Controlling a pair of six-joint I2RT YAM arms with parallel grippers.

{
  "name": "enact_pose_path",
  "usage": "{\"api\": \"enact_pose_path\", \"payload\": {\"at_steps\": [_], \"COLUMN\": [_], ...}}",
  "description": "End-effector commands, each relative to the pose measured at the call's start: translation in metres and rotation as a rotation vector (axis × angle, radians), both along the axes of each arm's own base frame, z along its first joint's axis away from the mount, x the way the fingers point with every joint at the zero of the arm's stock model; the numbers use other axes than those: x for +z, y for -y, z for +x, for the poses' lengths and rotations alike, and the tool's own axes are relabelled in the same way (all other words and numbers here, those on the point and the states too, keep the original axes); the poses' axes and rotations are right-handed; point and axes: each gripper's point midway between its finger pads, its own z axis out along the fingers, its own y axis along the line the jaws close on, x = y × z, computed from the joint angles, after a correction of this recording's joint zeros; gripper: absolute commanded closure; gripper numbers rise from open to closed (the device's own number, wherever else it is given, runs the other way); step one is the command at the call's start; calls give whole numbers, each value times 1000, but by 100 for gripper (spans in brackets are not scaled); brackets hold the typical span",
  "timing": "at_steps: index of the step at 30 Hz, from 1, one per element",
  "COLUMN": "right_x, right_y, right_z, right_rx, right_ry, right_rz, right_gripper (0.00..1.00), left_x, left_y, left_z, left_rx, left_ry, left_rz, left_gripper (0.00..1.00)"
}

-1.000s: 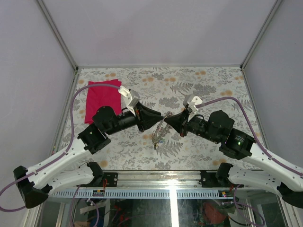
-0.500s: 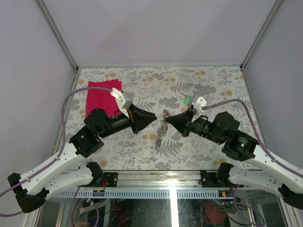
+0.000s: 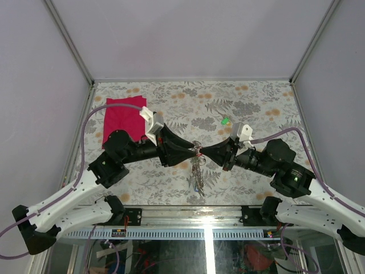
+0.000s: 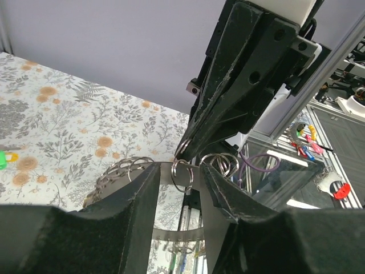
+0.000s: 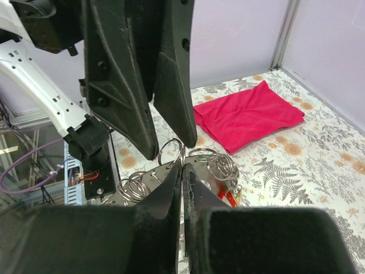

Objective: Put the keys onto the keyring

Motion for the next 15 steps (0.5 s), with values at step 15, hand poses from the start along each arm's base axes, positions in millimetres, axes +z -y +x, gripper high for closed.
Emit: {"api": "enact_pose_path", "payload": {"at_steps": [15], "right_x": [50], "right_y": [5], "right_z": [-11], "right_rx": [37], "right_ry": [116], "right_rz": [141], "right_gripper": [100], "left_x": [0], "left_y": [9], "left_z": [-12], "left_rx": [-99], "left_ry": [-8], "left_rz": [-9], "left_gripper": [97]}}
